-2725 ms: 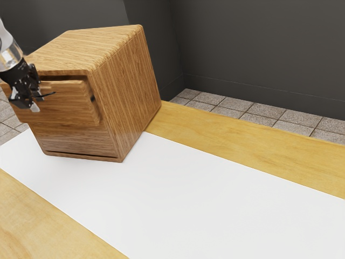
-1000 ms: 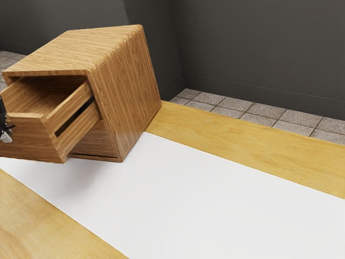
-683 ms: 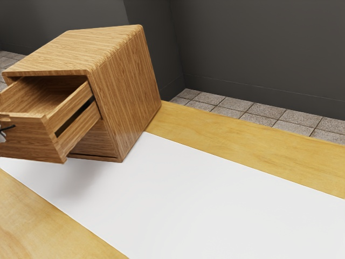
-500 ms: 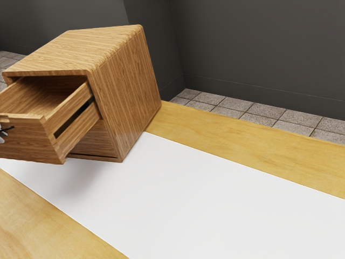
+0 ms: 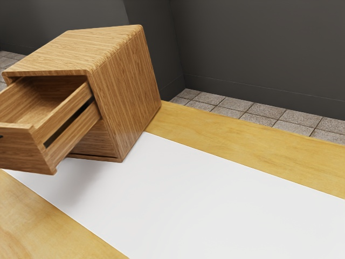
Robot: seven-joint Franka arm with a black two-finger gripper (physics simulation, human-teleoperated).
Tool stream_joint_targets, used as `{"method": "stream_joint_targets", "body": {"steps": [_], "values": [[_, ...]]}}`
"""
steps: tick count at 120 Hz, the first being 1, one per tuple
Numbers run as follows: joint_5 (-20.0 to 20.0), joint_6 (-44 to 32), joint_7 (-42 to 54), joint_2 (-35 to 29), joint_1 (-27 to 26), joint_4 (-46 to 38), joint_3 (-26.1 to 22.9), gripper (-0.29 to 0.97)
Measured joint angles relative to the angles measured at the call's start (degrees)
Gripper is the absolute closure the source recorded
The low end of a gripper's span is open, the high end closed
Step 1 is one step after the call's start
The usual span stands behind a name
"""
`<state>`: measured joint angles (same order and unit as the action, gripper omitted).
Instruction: Pull the drawer handle with one arm to open the drawer
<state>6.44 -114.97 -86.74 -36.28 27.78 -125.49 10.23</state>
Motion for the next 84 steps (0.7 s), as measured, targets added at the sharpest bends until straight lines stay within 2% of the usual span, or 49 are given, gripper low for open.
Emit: {"method": "stream_joint_targets", "body": {"steps": [14,35,41,49,53,59,63,73,84], "values": [[0.15,-0.61,0.6,-0.29,-0.1,-0.04,0.03,0.58],[1.22,-1.53,1.46,-3.21,-0.84,0.67,-0.07,0.46],[1.85,-1.43,1.67,-3.95,-1.53,2.5,-0.54,0.43],[2.25,1.15,1.91,-2.19,-3.72,10.5,-1.8,0.34],[2.23,3.99,1.99,0.71,-6.12,17.51,-2.86,0.29],[0.81,11.09,2.0,7.7,-12.11,33.0,-4.2,0.23],[-0.09,15.48,1.9,10.73,-16.3,38.99,-5.12,0.2],[-1.54,23.57,1.74,14.48,-23.31,42.72,-5.8,0.13],[-2.51,29.05,1.55,15.79,-28.73,38.95,-7.35,0.09]]}}
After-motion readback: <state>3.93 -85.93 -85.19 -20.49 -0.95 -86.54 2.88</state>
